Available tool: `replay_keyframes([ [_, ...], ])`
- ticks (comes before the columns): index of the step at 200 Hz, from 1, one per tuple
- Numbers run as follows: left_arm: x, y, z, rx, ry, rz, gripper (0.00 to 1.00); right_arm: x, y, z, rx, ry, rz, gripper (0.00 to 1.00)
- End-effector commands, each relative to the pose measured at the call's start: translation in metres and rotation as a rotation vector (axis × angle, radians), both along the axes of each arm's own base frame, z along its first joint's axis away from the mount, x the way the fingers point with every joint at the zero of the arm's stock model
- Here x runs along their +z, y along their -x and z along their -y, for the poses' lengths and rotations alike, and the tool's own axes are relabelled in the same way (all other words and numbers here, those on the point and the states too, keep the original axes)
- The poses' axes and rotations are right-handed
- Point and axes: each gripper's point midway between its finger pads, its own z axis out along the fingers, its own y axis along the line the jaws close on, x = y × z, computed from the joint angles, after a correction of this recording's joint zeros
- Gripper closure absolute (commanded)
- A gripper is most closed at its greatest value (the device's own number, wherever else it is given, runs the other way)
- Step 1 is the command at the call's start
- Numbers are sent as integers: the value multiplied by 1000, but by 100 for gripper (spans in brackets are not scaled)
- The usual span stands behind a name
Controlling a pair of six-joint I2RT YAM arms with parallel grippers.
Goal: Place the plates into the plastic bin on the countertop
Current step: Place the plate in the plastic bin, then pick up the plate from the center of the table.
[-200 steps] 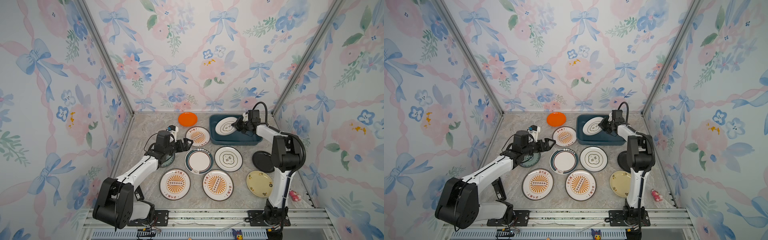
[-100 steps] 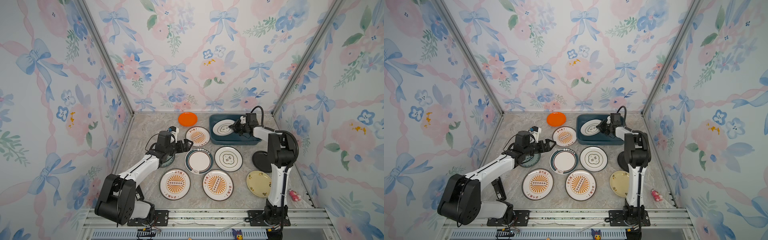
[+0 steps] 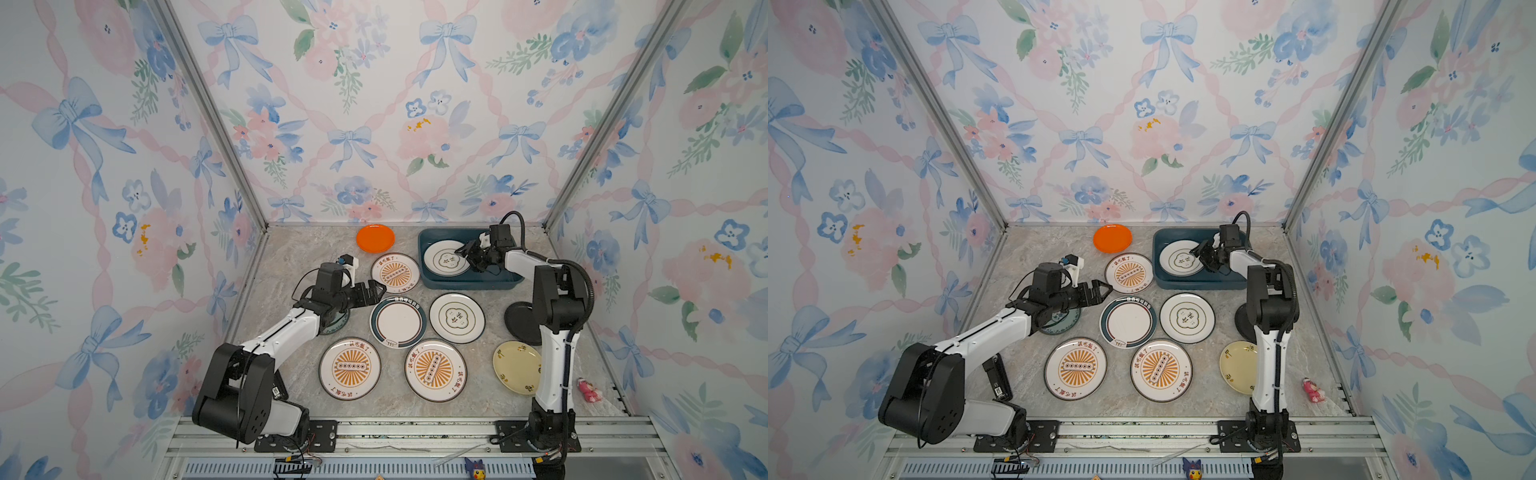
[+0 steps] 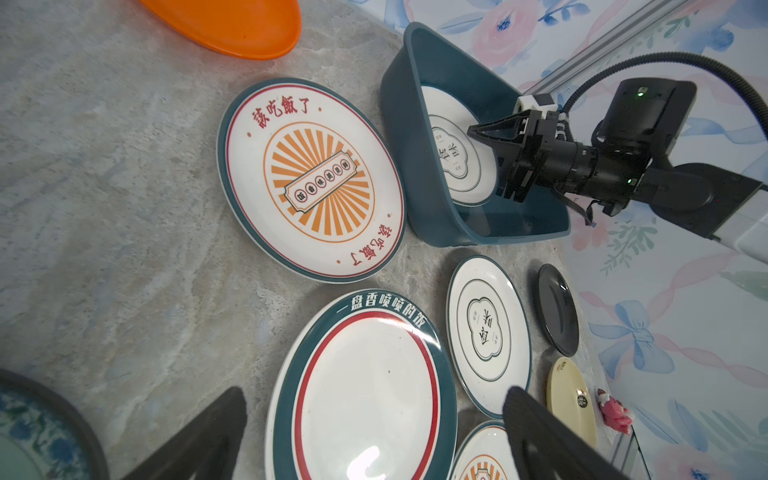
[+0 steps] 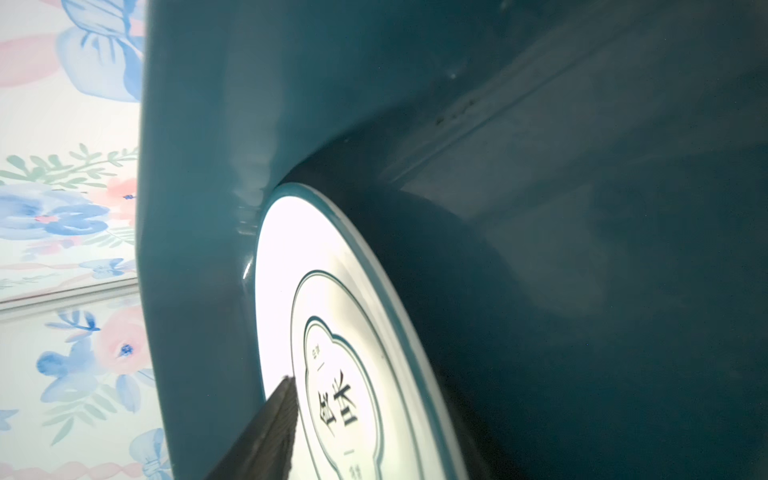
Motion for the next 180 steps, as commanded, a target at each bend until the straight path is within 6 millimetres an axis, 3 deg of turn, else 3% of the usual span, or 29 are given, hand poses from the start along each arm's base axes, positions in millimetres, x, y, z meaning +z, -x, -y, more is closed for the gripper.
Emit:
replay_keyframes([
  [1, -9, 0, -2, -6, -42, -14, 2, -11, 16, 16, 32, 156, -83, 43],
  [44, -12, 2, -3, -6, -60, -17, 2, -13, 28, 30, 65, 289, -107, 42],
  [63, -17, 1, -6, 5, -92, -23, 2, -3, 30, 38, 63, 360, -92, 42],
  [97, -35, 1, -8, 9, -140, -53, 4, 44, 34, 52, 65, 559, -11, 42],
  [120, -53, 2, -5, -7, -169, -89, 8, 84, 43, 51, 72, 631, 62, 42],
  [149, -68, 4, 3, -41, -174, -124, 15, 124, 61, 42, 67, 580, 163, 42],
  [180, -73, 7, 6, -60, -171, -132, 24, 143, 92, 38, 61, 509, 232, 42],
])
